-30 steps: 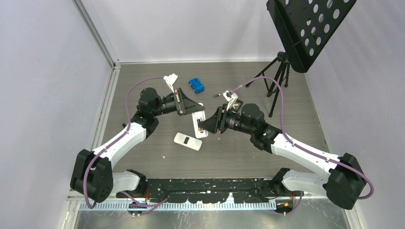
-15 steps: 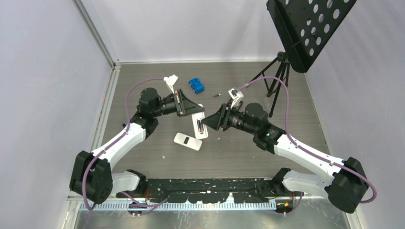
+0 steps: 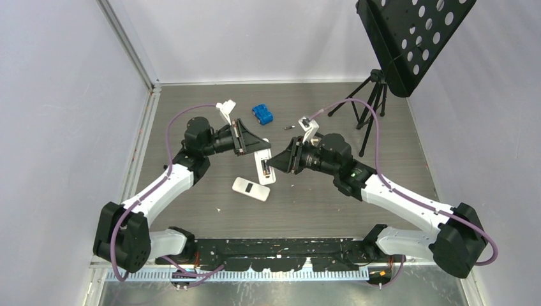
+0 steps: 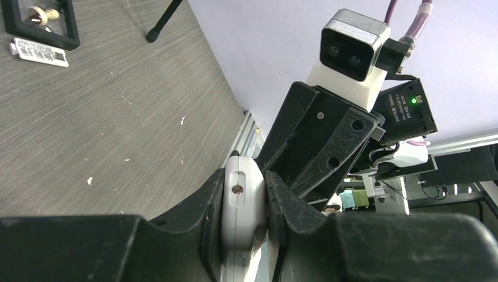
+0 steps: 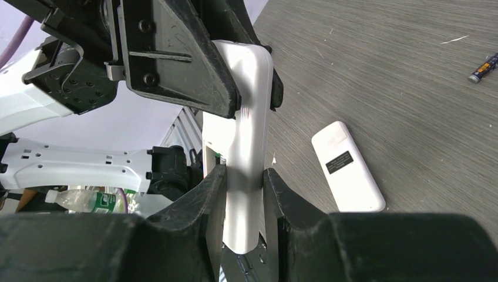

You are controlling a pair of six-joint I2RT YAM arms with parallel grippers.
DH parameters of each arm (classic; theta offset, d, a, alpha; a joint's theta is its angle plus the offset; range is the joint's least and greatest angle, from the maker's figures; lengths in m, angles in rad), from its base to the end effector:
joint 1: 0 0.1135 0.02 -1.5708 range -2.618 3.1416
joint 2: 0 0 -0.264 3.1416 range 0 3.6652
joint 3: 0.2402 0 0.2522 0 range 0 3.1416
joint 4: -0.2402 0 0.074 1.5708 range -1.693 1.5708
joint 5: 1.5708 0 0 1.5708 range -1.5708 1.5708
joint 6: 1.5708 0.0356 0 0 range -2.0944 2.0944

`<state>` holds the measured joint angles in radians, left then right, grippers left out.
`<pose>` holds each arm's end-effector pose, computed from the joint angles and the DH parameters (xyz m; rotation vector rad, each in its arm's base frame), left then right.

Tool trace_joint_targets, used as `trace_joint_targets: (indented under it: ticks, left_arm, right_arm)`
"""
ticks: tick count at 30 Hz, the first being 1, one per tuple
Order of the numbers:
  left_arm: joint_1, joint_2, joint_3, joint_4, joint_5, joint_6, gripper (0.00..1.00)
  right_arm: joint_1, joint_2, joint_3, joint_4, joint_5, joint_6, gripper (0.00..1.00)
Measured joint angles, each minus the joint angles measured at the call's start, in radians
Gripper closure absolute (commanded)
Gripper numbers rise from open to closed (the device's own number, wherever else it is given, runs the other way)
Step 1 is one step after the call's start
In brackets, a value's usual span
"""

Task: Load the batteries into the remote control

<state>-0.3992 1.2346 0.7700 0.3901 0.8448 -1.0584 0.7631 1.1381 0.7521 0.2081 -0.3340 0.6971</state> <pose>0.2441 -0.1319 0.2993 0.1285 1.9551 -1.7240 0.1833 0.1914 0.2975 -0.3349 1.9159 1.3160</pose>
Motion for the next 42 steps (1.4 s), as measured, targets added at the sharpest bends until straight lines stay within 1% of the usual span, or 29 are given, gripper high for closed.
trace_joint_targets:
  ticks: [3,4,5,8,11,13,16,18,20,24,28,31,36,38,40,42]
  left_arm:
    - [0.005,0.000,0.000,-0.002,-0.004,0.006,1.00]
    - [0.006,0.000,0.000,-0.004,-0.007,0.011,1.00]
    - [0.007,0.000,0.000,-0.007,-0.009,0.015,1.00]
    - [0.010,-0.001,0.000,-0.036,-0.023,0.032,1.00]
    - [0.018,-0.013,0.003,-0.108,-0.051,0.075,1.00]
    - [0.032,-0.026,0.004,-0.180,-0.090,0.117,1.00]
    - [0.070,-0.031,0.002,-0.260,-0.158,0.170,1.00]
    - [0.086,-0.031,-0.008,-0.289,-0.199,0.188,1.00]
    - [0.097,-0.031,-0.026,-0.303,-0.238,0.202,1.00]
    - [0.098,-0.031,-0.057,-0.306,-0.277,0.203,1.00]
    - [0.097,-0.031,-0.062,-0.306,-0.307,0.204,1.00]
    - [0.097,-0.038,-0.065,-0.305,-0.328,0.206,1.00]
    - [0.097,-0.042,-0.089,-0.270,-0.340,0.196,1.00]
    - [0.097,-0.037,-0.101,-0.249,-0.340,0.182,1.00]
    - [0.097,-0.022,-0.107,-0.225,-0.339,0.168,1.00]
    - [0.097,-0.008,-0.107,-0.212,-0.338,0.158,1.00]
  right_arm:
    - [0.000,0.016,0.024,-0.025,0.003,-0.007,0.73]
    - [0.000,0.021,0.032,-0.037,0.006,-0.009,0.71]
    - [0.000,0.026,0.041,-0.050,0.011,-0.010,0.68]
    - [0.000,0.030,0.054,-0.083,0.031,-0.011,0.54]
    - [0.000,0.026,0.055,-0.118,0.063,-0.006,0.40]
    - [0.000,0.011,0.055,-0.146,0.091,-0.003,0.35]
    - [0.000,-0.032,0.055,-0.190,0.162,0.003,0.33]
    - [-0.001,-0.052,0.058,-0.229,0.231,0.007,0.33]
    - [-0.002,-0.047,0.076,-0.297,0.336,0.016,0.32]
    - [-0.044,0.061,0.131,-0.438,0.547,0.053,0.32]
    - [-0.097,0.175,0.134,-0.518,0.648,0.078,0.32]
    - [-0.113,0.251,0.144,-0.547,0.694,0.079,0.31]
    - [-0.132,0.454,0.263,-0.575,0.745,0.088,0.31]
    - [-0.133,0.559,0.350,-0.599,0.760,0.103,0.38]
    - [-0.135,0.665,0.438,-0.601,0.773,0.120,0.48]
    - [-0.134,0.732,0.483,-0.597,0.782,0.130,0.55]
